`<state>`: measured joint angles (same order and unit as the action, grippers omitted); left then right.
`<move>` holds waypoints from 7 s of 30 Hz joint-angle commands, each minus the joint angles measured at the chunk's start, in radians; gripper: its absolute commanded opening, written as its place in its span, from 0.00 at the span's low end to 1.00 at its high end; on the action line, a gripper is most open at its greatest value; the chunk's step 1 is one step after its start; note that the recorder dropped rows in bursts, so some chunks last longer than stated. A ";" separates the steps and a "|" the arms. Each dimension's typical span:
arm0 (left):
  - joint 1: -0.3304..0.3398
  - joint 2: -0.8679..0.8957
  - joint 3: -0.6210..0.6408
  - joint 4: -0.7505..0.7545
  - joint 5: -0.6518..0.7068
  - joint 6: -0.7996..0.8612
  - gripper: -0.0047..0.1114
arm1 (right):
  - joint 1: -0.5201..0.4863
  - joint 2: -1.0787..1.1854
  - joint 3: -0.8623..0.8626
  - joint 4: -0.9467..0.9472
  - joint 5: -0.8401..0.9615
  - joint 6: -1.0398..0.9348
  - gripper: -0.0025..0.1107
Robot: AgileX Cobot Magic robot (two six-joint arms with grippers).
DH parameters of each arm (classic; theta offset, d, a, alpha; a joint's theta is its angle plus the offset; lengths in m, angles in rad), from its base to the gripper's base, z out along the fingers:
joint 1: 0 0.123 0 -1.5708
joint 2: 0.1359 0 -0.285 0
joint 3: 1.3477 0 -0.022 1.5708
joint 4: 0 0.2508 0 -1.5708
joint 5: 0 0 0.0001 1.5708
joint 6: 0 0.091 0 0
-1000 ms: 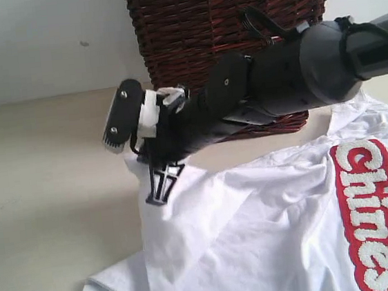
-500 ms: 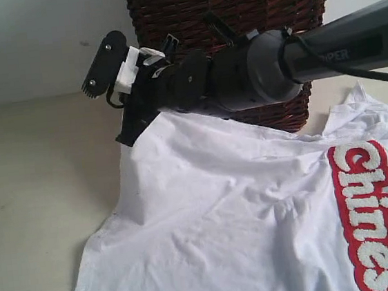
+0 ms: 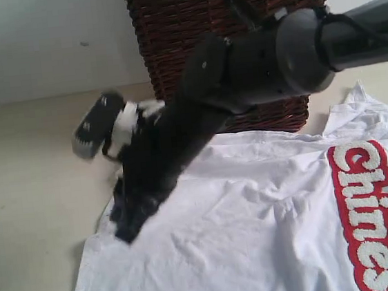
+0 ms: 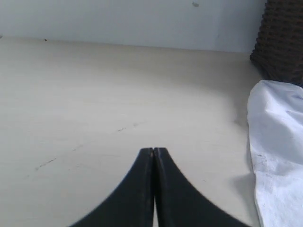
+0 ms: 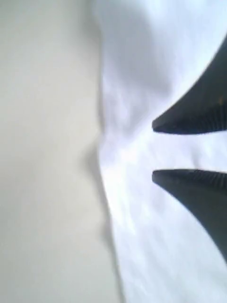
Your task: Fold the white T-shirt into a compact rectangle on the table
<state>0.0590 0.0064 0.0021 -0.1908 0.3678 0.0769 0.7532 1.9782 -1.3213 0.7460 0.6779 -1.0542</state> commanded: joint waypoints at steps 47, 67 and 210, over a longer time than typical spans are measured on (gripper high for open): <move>-0.005 -0.006 -0.002 -0.005 -0.004 -0.003 0.04 | 0.270 0.153 0.002 -0.491 0.123 0.699 0.02; -0.005 -0.006 -0.002 -0.005 -0.004 -0.003 0.04 | 0.279 0.130 -0.052 -0.707 0.186 0.791 0.02; -0.008 1.404 -0.619 -0.990 0.382 1.201 0.04 | -0.610 -1.963 1.242 0.196 -0.914 1.025 0.07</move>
<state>0.0591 1.3426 -0.6049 -0.9865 0.6181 1.1190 0.1459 0.0178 -0.0803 0.9357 -0.2196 -0.1142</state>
